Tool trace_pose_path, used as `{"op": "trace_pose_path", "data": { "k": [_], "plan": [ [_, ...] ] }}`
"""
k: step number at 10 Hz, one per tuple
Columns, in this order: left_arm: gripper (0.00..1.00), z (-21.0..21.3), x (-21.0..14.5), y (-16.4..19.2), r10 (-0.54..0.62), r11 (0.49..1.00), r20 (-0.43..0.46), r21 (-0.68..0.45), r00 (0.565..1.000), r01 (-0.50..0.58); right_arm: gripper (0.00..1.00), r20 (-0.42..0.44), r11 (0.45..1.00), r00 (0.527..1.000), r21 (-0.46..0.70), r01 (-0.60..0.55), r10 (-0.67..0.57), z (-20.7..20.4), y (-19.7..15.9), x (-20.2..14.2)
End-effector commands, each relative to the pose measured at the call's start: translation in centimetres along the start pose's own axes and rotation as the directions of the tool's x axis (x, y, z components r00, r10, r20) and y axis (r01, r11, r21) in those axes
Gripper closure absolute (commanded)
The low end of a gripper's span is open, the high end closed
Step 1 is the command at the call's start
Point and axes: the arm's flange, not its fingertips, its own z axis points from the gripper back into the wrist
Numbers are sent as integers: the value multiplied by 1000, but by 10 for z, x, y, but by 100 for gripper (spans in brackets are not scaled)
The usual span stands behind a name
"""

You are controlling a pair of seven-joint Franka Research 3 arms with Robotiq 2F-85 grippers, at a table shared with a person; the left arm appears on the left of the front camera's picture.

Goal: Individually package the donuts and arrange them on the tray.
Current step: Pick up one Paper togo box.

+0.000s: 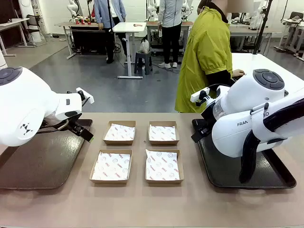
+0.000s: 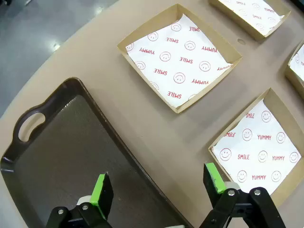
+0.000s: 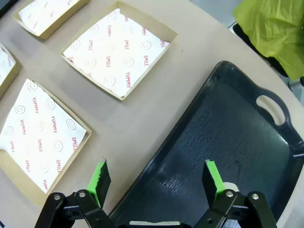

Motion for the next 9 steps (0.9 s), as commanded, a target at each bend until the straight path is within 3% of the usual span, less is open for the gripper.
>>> {"op": "trace_pose_path", "data": {
  "k": [1, 9],
  "plan": [
    [0, 0, 0, 0, 0, 1000, 0, 0, 1000, 0, 0, 0, 1000, 1000, 0, 0, 0, 0, 0, 0],
    [0, 0, 0, 0, 0, 1000, 0, 0, 1000, 0, 0, 0, 1000, 1000, 0, 0, 0, 0, 0, 0]
  ]
}}
